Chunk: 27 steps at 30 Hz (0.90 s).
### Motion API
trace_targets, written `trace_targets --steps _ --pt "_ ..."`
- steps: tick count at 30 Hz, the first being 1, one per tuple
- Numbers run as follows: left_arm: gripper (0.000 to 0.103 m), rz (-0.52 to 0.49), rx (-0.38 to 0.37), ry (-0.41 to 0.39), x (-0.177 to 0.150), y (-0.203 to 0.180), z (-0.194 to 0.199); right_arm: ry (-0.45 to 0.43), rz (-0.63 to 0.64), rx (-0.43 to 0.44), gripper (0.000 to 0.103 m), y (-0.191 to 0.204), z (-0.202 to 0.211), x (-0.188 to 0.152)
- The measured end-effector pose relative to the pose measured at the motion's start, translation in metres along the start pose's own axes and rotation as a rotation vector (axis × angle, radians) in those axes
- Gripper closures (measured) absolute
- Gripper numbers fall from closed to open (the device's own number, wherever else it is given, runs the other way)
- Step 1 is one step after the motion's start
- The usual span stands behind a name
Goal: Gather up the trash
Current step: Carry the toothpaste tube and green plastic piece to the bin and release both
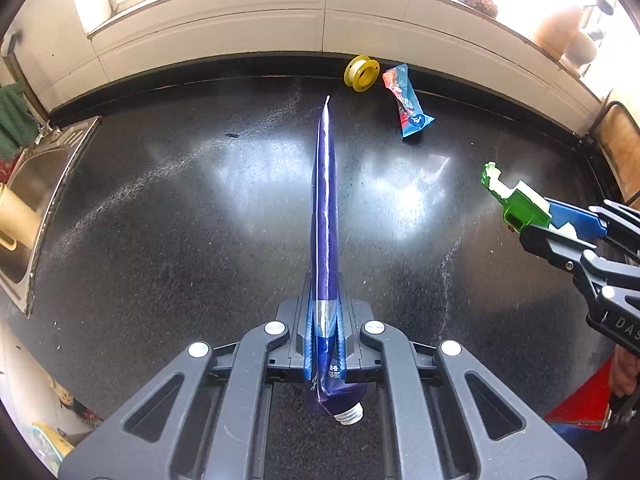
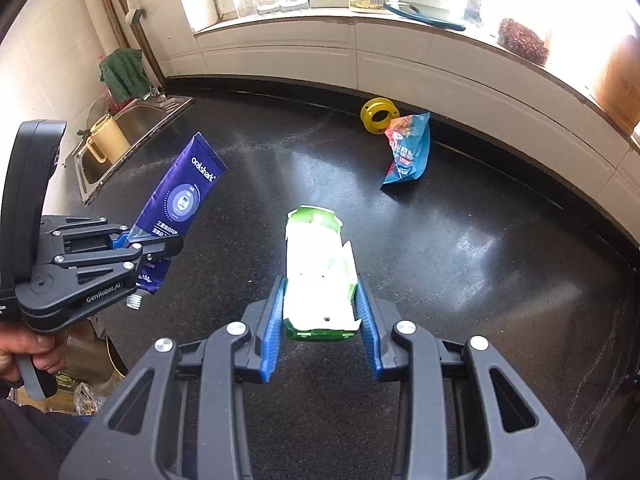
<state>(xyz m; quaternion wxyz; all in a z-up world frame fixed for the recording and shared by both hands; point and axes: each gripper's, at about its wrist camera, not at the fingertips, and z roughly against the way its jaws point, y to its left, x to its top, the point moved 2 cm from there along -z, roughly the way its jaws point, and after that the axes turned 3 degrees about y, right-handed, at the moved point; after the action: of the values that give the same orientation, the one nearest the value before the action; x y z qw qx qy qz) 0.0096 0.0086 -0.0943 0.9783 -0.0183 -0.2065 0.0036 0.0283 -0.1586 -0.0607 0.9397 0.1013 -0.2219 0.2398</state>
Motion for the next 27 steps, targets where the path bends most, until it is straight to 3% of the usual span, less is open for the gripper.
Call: trace_targets --steps 8,14,18,27 --pt "0.095 0.023 0.028 -0.037 -0.011 0.013 0.016 -0.016 0.038 0.018 0.069 0.019 0.003 0.011" --pt "0.095 0.123 0.092 -0.07 -0.038 0.051 0.038 -0.014 0.122 0.094 0.069 0.063 -0.005 0.031" --pt "0.095 0.216 0.138 -0.085 -0.069 0.083 0.053 0.018 0.228 0.183 0.069 0.118 -0.022 0.039" --pt "0.095 0.499 0.251 -0.047 -0.18 0.158 0.083 0.137 0.498 0.386 0.069 0.268 -0.062 0.028"
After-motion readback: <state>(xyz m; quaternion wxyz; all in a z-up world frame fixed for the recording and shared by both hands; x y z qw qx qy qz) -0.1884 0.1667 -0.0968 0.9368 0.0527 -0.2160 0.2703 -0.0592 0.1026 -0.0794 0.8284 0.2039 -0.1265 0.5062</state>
